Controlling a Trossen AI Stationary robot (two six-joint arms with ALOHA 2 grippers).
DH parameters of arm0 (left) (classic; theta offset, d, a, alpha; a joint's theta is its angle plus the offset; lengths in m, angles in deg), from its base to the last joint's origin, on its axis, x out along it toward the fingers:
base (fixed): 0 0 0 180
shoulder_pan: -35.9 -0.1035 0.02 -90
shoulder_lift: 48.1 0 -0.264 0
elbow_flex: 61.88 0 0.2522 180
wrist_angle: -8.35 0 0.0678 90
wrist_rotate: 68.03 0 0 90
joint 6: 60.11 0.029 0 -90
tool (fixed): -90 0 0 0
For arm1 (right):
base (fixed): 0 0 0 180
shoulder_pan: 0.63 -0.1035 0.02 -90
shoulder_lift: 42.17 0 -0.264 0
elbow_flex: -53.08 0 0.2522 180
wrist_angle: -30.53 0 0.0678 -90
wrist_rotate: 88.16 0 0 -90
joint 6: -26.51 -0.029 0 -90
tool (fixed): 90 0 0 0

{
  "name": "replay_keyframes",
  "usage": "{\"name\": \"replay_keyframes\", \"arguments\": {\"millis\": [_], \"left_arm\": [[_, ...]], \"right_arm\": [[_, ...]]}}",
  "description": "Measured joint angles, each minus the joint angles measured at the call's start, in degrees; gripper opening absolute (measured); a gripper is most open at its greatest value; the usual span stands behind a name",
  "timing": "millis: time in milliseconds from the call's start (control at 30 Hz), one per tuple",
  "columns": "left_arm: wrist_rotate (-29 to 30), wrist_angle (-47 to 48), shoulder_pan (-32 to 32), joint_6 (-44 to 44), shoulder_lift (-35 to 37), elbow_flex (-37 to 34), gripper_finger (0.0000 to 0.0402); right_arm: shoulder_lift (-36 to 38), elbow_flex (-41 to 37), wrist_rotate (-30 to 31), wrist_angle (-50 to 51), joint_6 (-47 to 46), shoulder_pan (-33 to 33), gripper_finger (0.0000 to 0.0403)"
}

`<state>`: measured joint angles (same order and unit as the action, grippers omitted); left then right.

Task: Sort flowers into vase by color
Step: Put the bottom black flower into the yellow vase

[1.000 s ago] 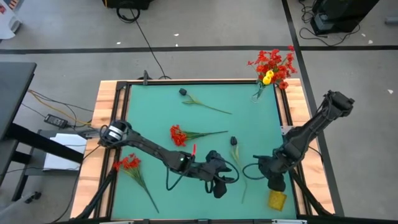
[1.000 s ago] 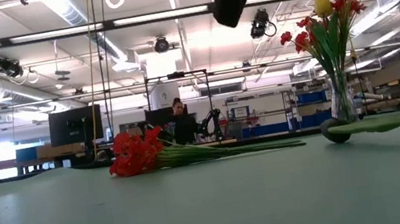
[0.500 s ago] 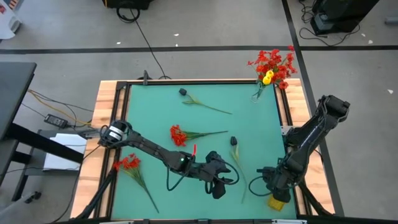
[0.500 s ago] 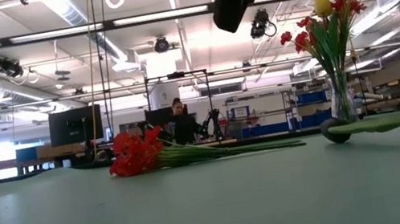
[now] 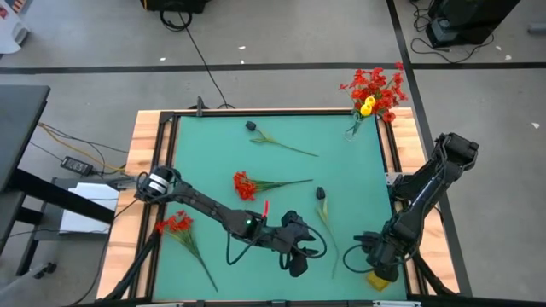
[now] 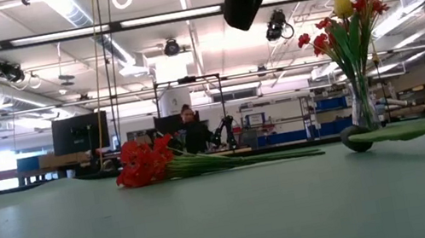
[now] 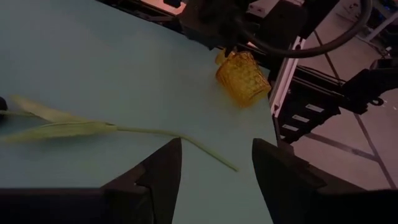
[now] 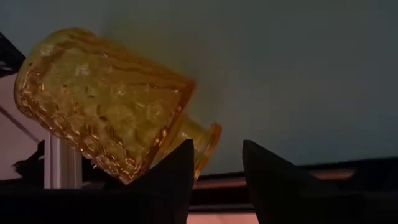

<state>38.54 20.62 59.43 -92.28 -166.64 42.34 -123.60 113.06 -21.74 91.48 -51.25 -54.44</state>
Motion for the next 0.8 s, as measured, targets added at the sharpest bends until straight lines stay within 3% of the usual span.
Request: {"name": "replay_keyframes", "arguments": {"millis": [233, 367, 800], "left_arm": [[0.00, 0.01, 0.13, -0.02, 0.00, 0.00, 0.0201], [0.00, 0.01, 0.11, 0.24, 0.02, 0.00, 0.0201], [0.00, 0.04, 0.13, 0.38, 0.07, 0.00, 0.0201]], "right_arm": [[0.00, 0.00, -6.07, 2.71, -9.19, 0.14, 0.0142], [0.00, 0.00, -6.74, 2.33, -9.30, 0.31, 0.0150], [0.00, -3.98, -8.60, -10.17, -16.48, -0.84, 0.0116]]}}
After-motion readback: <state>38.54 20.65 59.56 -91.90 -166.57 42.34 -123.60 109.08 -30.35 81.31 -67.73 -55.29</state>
